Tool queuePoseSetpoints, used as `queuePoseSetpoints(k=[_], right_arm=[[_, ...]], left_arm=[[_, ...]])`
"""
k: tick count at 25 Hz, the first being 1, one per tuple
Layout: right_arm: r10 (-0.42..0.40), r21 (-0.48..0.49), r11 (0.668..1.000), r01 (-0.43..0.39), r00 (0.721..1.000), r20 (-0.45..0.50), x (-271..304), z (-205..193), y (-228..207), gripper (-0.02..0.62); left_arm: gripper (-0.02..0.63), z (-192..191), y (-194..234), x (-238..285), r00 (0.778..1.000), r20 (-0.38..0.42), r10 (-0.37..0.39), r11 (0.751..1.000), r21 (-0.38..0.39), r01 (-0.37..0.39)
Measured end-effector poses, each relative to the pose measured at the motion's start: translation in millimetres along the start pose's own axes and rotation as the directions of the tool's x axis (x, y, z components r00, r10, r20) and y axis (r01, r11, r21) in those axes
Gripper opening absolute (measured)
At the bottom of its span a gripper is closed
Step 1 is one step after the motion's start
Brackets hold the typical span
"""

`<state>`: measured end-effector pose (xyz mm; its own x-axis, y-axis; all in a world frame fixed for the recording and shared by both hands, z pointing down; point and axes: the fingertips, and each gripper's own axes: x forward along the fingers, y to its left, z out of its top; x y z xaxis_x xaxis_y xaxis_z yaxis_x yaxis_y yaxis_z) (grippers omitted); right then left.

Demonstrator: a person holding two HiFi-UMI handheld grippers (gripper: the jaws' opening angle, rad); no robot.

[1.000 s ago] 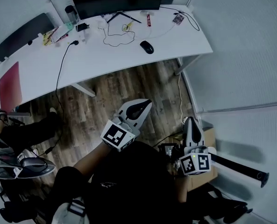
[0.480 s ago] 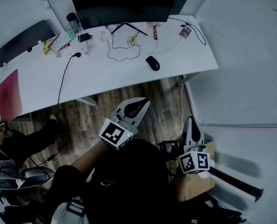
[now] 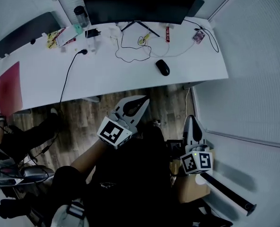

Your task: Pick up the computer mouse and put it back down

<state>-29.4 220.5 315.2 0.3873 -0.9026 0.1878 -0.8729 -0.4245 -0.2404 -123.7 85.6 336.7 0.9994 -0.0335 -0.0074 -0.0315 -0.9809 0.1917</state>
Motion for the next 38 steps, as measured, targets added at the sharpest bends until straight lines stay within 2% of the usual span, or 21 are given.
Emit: queuePoseSetpoints(k=[4,7,11,15,20,24,28,31,33,38], right_arm=[[0.037,-0.006,0.999,-0.037,0.999,-0.033,20.2,-2.5,-5.6,-0.002],[0.071,-0.004,0.997,-0.072,0.995,-0.067,47.5,10.4,-14.1,-0.002],[0.131,-0.005,0.991,-0.132,0.986,-0.108,85.6,24.4,-27.1,-0.002],[0.174,0.001,0.984,-0.176,0.976,-0.132,118.8,30.6,-48.1,-0.002],[0.236,0.004,0.971,-0.238,0.958,-0.165,160.2,45.3,-79.2,-0.002],[0.305,0.002,0.951,-0.310,0.932,-0.198,189.3,57.8,-99.9,-0.002],[0.366,0.001,0.927,-0.376,0.902,-0.229,214.2,65.4,-118.7,-0.002],[0.406,0.003,0.908,-0.419,0.879,-0.249,229.2,69.3,-131.1,-0.002],[0.443,0.014,0.890,-0.456,0.857,-0.263,238.2,69.7,-136.1,-0.002],[0.525,0.017,0.837,-0.547,0.795,-0.304,260.9,70.1,-142.5,-0.002]], left_arm=[[0.006,-2.2,10.0,7.8,0.999,0.000,0.034,0.999,0.008,-0.034],[0.006,6.2,24.7,19.8,0.996,-0.014,0.083,0.996,-0.009,-0.083],[0.006,15.6,47.7,41.2,0.985,-0.008,0.170,0.985,-0.022,-0.170],[0.006,22.2,60.3,69.0,0.975,0.006,0.221,0.975,-0.022,-0.221],[0.006,24.8,69.0,112.3,0.961,0.002,0.278,0.961,-0.010,-0.278],[0.006,33.3,72.1,145.1,0.941,0.020,0.338,0.941,-0.012,-0.337],[0.006,33.7,72.3,169.7,0.916,0.016,0.400,0.917,-0.009,-0.400],[0.006,38.9,71.2,183.1,0.891,0.044,0.451,0.892,-0.001,-0.451],[0.006,35.8,72.1,187.1,0.865,0.038,0.500,0.866,-0.020,-0.499],[0.006,28.5,80.9,192.4,0.780,0.046,0.624,0.781,-0.051,-0.622]])
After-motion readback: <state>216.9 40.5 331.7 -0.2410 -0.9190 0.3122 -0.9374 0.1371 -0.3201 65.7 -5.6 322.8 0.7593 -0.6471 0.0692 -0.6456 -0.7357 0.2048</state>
